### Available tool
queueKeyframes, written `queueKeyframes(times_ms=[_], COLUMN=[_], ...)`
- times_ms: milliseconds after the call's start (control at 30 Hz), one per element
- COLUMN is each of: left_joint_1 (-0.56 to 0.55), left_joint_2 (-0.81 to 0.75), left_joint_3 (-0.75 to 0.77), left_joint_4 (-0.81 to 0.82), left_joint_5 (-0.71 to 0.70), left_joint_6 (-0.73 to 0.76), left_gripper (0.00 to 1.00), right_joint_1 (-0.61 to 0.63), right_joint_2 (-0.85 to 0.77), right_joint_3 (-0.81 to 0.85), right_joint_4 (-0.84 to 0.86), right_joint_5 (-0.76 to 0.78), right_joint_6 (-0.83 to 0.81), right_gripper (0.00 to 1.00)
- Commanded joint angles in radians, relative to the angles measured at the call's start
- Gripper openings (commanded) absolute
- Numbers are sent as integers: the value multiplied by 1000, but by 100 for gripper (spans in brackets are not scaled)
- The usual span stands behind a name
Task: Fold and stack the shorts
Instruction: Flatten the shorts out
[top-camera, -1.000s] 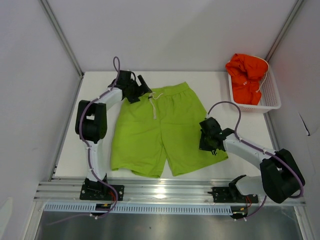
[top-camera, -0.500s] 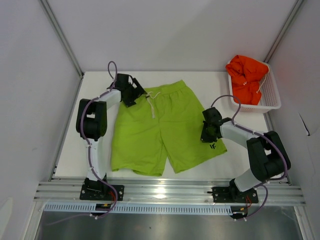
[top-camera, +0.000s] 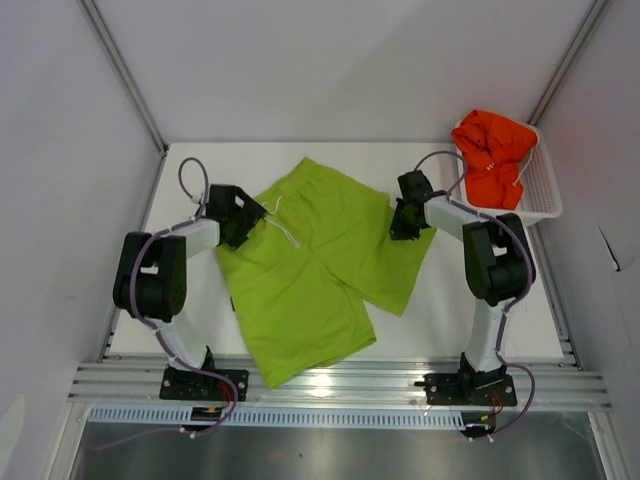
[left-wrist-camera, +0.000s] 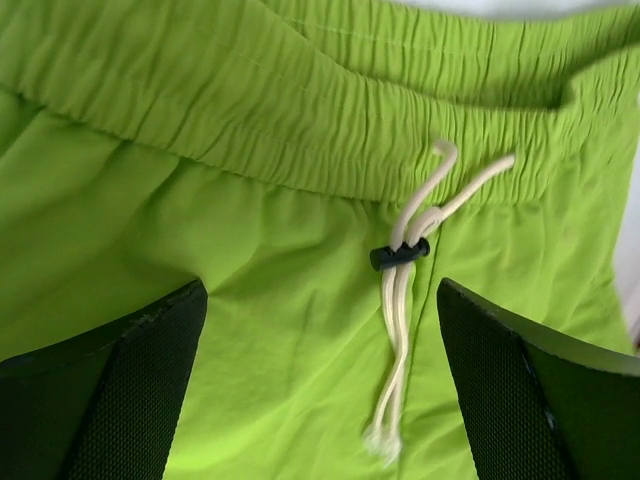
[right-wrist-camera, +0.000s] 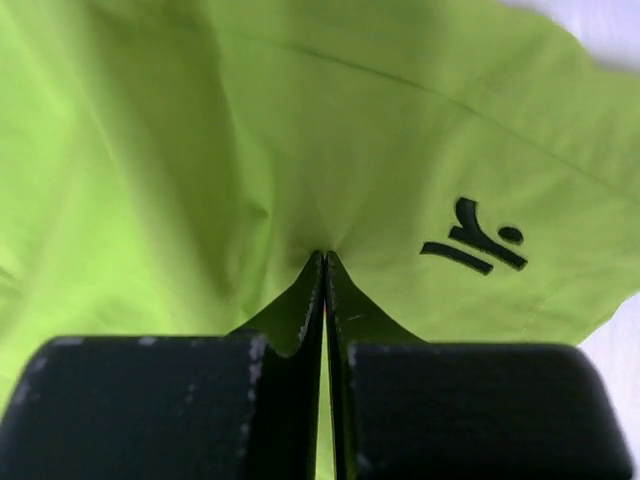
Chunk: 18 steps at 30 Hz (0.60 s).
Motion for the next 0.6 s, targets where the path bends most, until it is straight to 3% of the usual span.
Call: queueKeyframes(times_ms=[0,167,200,300,433,567], left_joint_1=[-34,-137,-176,-212,-211,-212], left_joint_2=[-97,-240,-297,-364,-407,-498], left_joint_3=[-134,-298,-346,-336,-186,-105], left_joint_4=[11,76,109,100,-88,-184], left_joint_5=[-58,-122,-138,-170,-176,-216], left_joint_6=[-89,-165,-182,-160,-58,8], left_gripper=[99,99,99,99,99,99], right_joint_1=[-13,-25,-27,-45,-67,-88], right_joint_2=[157,360,428,496,440,275], right_joint_3=[188,570,718,935,1002,859], right_joint_4=[-46,-150,-174,-250,-292,-280], right_joint_5=[-3,-23,-18,-15,22,-3], right_joint_6=[-13,-19,-30,-50,-88,-114], right_gripper=[0,0,0,0,4,10])
